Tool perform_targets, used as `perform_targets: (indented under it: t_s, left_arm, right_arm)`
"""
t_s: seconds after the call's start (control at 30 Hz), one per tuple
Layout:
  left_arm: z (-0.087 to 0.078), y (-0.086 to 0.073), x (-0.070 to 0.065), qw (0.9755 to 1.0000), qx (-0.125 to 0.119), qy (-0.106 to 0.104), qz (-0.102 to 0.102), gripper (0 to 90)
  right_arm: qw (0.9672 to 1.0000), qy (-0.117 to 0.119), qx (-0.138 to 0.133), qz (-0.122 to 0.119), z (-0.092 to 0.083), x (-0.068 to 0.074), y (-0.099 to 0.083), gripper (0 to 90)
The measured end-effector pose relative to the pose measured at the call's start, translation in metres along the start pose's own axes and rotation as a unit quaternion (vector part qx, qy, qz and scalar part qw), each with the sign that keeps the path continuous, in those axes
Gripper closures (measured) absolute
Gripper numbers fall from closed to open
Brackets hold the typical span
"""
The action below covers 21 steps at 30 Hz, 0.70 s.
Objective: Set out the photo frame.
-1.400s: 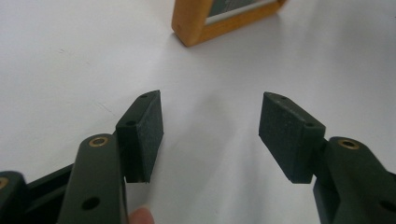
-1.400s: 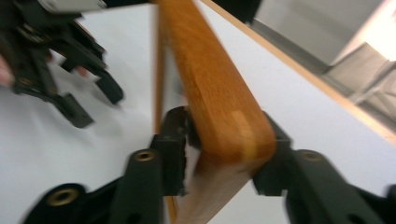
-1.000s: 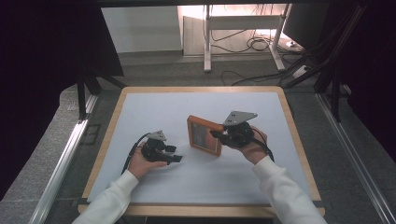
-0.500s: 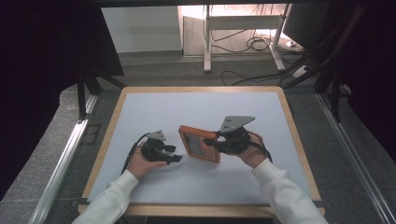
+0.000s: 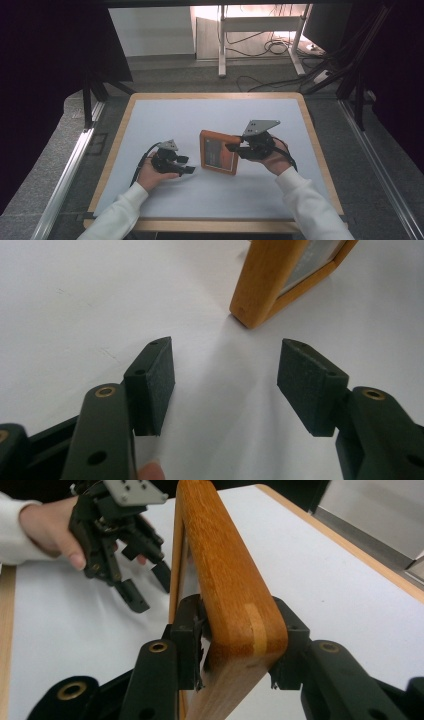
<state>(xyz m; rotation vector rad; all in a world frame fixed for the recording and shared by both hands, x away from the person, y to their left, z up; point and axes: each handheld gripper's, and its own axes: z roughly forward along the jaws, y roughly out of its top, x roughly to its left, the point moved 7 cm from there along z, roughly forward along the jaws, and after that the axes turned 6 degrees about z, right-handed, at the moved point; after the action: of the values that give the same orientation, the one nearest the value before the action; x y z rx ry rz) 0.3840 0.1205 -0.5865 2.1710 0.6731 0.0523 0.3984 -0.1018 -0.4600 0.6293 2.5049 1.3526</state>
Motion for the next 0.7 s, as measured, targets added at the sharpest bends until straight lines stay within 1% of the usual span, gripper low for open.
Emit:
perform_targets:
  t_s: [0.2,0.3,0.4,0.43,0.57,0.7]
  left_arm:
    - [-0.001,0.000,0.000,1.0000,0.001,-0.001,0.000,39.5]
    - [-0.001,0.000,0.000,1.0000,0.000,0.000,0.000,39.5]
    - [-0.001,0.000,0.000,1.0000,-0.002,0.000,-0.001,39.5]
    - [-0.001,0.000,0.001,1.0000,-0.002,0.000,0.001,39.5]
    - [-0.001,0.000,0.001,1.0000,-0.004,0.001,-0.001,39.4]
    - [-0.001,0.000,0.001,1.0000,-0.004,0.001,0.002,39.4]
  right_arm:
    - [0.9995,-0.029,-0.008,0.013,0.002,-0.013,0.002,56.6]
    - [0.9987,-0.047,-0.009,0.021,0.003,-0.020,0.002,55.1]
    - [0.9981,-0.056,-0.008,0.025,0.006,-0.026,0.002,53.1]
    - [0.9979,-0.059,-0.007,0.027,0.006,-0.027,0.001,52.5]
    - [0.9969,-0.072,-0.003,0.031,0.009,-0.032,-0.001,49.4]
    - [0.9965,-0.076,-0.003,0.035,0.011,-0.034,-0.001,48.3]
